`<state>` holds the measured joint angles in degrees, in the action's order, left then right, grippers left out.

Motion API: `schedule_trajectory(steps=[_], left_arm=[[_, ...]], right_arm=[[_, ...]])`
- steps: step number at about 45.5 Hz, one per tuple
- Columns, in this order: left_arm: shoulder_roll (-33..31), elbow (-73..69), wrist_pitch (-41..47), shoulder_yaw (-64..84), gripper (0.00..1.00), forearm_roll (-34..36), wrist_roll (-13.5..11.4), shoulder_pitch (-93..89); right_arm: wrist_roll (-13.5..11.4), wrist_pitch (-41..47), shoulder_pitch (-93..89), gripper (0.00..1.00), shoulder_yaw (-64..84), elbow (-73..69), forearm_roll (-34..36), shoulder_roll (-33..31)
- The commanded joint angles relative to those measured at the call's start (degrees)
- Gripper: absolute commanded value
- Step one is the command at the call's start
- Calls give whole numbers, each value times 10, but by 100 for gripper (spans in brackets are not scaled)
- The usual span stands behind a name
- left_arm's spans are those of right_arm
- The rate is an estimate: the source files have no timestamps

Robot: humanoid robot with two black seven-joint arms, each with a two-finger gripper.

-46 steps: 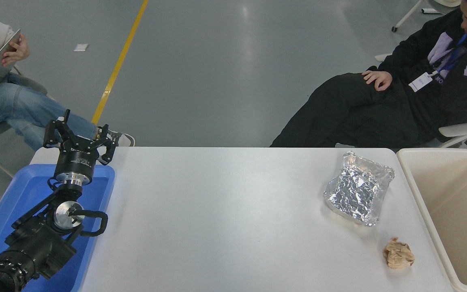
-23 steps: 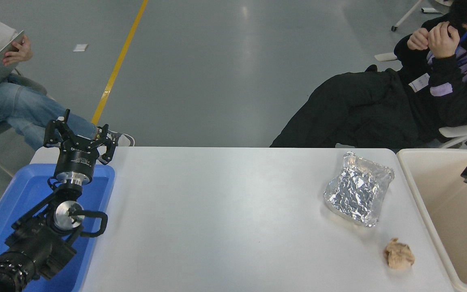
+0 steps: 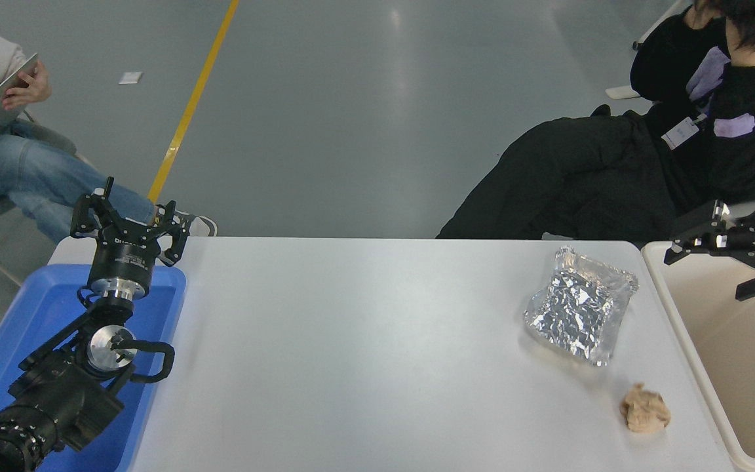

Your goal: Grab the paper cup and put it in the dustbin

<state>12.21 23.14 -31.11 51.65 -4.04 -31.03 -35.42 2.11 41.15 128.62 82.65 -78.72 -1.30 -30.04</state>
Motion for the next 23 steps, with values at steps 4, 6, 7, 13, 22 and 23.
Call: schedule_trajectory(steps=[4, 6, 7, 13, 22, 23], left_arm=[[0, 0, 1, -1, 99, 0, 0, 0], [0, 0, 0, -1, 99, 0, 0, 0], [0, 0, 1, -1, 99, 0, 0, 0], [-1, 0, 0, 0, 99, 1, 0, 0], [0, 0, 0, 0, 99, 1, 0, 0], [0, 1, 0, 0, 99, 1, 0, 0]], right_arm=[[-1, 38, 92, 100, -14, -38, -13, 110], [-1, 38, 90, 100, -20, -38, -15, 129], [-1, 38, 90, 100, -23, -38, -16, 135], [-1, 38, 84, 100, -43, -38, -18, 157], [-1, 38, 85, 100, -50, -37, -11, 147], [-1, 38, 84, 100, -50, -37, -11, 146]])
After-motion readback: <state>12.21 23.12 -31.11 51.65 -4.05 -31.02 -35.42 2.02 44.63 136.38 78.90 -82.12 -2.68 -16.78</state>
